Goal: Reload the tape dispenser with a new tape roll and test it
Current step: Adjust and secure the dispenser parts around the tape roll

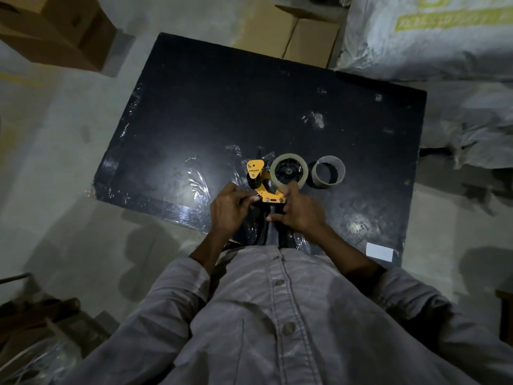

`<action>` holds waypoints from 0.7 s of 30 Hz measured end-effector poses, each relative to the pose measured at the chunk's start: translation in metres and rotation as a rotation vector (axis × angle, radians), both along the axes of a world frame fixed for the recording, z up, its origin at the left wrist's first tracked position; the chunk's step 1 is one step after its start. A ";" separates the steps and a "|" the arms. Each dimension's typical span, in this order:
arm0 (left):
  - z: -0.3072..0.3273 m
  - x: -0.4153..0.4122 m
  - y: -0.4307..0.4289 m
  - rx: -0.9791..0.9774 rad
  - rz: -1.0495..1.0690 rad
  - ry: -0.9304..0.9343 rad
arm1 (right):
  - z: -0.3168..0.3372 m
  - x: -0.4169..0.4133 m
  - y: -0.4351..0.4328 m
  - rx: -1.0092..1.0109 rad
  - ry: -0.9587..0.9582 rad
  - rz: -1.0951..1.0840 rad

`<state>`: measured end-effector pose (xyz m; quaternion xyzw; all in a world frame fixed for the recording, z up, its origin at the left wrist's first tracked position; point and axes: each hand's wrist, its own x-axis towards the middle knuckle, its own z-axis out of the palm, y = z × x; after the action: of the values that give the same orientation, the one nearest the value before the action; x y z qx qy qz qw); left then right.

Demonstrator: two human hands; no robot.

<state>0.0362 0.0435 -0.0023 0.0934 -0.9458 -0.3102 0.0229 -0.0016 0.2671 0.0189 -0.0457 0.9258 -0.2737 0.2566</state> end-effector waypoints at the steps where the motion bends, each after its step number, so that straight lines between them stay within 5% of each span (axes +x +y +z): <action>1: 0.003 -0.004 0.001 0.023 0.022 0.002 | 0.002 -0.004 0.002 -0.009 -0.010 -0.022; 5: 0.008 -0.034 0.016 -0.003 0.041 0.080 | 0.010 -0.016 0.013 -0.077 -0.002 -0.162; 13: 0.024 -0.078 0.040 -0.264 -0.089 -0.250 | 0.024 -0.016 0.010 -0.137 0.010 -0.190; 21: 0.015 -0.091 0.045 -0.370 -0.145 -0.320 | 0.012 -0.017 0.005 -0.133 0.047 -0.156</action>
<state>-0.0547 0.0884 0.0130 0.0676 -0.9823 -0.1138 -0.1324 -0.0188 0.2717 0.0304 0.0030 0.9122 -0.3524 0.2090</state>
